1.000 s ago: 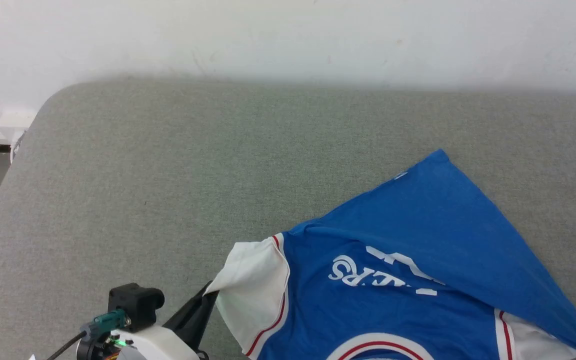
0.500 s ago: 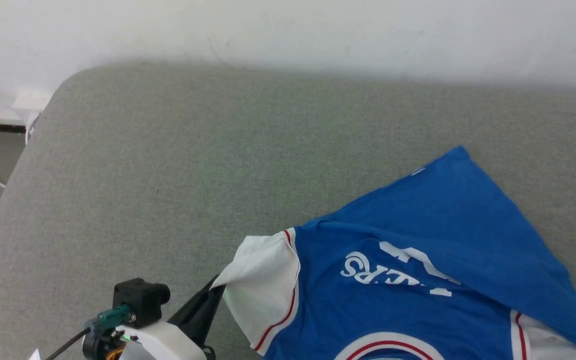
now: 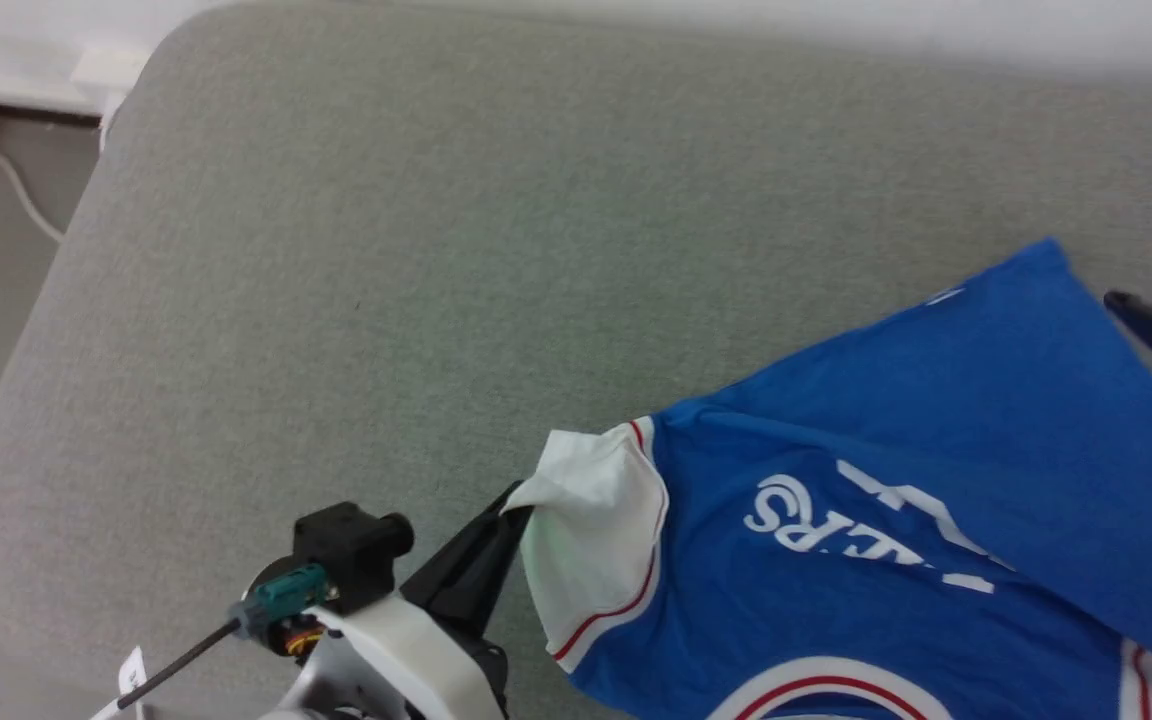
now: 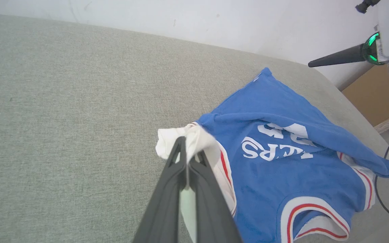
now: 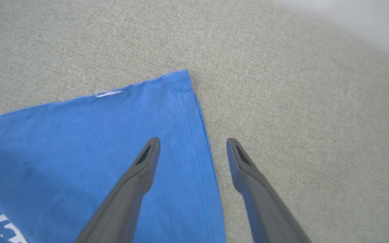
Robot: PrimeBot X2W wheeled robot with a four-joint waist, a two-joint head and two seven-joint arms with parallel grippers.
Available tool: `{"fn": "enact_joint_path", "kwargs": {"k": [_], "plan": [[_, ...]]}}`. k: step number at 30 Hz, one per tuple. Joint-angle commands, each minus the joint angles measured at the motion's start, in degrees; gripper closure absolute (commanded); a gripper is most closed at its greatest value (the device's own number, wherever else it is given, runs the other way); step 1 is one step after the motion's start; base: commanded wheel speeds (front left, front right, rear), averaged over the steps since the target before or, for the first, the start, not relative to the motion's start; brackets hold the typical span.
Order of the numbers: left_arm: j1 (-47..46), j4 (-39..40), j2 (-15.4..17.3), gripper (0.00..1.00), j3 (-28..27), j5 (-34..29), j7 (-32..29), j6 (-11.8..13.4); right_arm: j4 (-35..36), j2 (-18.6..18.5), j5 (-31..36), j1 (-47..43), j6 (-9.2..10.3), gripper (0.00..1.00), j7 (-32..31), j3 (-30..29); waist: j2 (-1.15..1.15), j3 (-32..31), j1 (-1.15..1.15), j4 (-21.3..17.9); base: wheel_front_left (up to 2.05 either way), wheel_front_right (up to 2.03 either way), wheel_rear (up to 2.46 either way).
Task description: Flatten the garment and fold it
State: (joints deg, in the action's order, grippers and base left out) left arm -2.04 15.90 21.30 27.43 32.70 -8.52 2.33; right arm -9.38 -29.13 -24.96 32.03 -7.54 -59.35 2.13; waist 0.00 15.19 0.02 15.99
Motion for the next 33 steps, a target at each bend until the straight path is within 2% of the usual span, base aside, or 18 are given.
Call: {"fn": "enact_joint_path", "kwargs": {"k": [1, 11, 23, 24, 25, 26, 33], "plan": [[-0.94, -0.10, -0.43, 1.00, 0.33, -0.38, 0.45, -0.41, -1.06, -0.14, 0.72, 1.77, 0.05, 0.00, 0.54, 0.44, 0.00, 4.19, -0.02, 4.13, 0.00, 0.00, 0.00], [-2.91, -2.53, -2.70, 1.00, 2.40, -0.68, 1.95, -1.42, -12.84, -2.42, 4.06, 7.78, 0.05, 0.00, 2.58, 5.88, 0.00, 6.66, -0.02, 7.93, 0.00, 0.00, 0.00], [-3.02, -3.69, -2.95, 1.00, 2.59, -0.15, 3.00, -1.62, -19.15, -4.52, 2.62, 6.23, 0.05, 0.00, 4.18, 11.23, 0.00, 7.77, -0.02, 8.92, 0.00, 0.00, 0.00], [-3.07, -3.74, -2.94, 1.00, 2.59, -0.12, 3.05, -1.64, -19.48, -4.65, 2.34, 6.14, 0.05, 0.32, 4.14, 11.63, 0.00, 7.82, -0.02, 8.90, 0.00, 0.00, 0.00], [-3.10, -3.79, -2.93, 1.00, 2.58, -0.10, 3.10, -1.64, -19.64, -4.79, 2.02, 6.13, 0.05, 0.85, 4.18, 12.07, 0.00, 7.86, -0.02, 8.87, 0.00, 0.00, 0.00], [-3.13, -3.85, -2.92, 1.00, 2.58, -0.07, 3.14, -1.63, -19.69, -4.92, 1.70, 6.21, 0.05, 1.00, 4.39, 12.47, 0.00, 7.88, -0.02, 8.81, 0.00, 0.00, 0.00], [-3.23, -4.50, -2.46, 1.00, 2.24, 0.14, 3.18, -1.41, -19.58, -5.30, -1.17, 7.70, 0.05, 1.00, 9.16, 13.15, 0.00, 6.16, -0.02, 7.56, 0.00, 0.00, 0.00]]}}
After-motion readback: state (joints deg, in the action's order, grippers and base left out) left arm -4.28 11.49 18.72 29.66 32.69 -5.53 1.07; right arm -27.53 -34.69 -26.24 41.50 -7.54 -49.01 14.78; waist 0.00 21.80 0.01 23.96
